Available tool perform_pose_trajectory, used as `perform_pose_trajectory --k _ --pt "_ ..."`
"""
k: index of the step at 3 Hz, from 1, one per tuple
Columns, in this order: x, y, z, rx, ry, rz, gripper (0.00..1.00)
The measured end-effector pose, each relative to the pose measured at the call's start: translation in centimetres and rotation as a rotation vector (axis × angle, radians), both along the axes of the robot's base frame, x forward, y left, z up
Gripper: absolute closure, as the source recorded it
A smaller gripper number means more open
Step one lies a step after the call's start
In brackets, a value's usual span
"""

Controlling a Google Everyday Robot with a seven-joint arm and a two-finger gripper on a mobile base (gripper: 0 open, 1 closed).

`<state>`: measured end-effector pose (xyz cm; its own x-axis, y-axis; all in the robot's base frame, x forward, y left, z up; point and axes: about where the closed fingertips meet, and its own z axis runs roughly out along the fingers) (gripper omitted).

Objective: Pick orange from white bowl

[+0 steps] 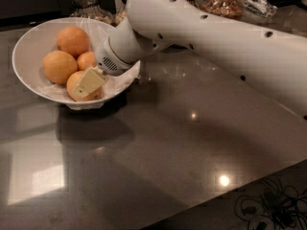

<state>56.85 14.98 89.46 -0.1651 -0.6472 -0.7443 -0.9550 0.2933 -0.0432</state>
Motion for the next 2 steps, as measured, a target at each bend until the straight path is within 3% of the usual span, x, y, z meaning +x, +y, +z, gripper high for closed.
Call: perform_pose_trajectory --k 1,2 --pt "-2.11 1.20 -0.98 0.020 0.040 0.015 0.26" --pt "-2.11 1.21 -0.98 0.020 0.040 0.015 0.30"
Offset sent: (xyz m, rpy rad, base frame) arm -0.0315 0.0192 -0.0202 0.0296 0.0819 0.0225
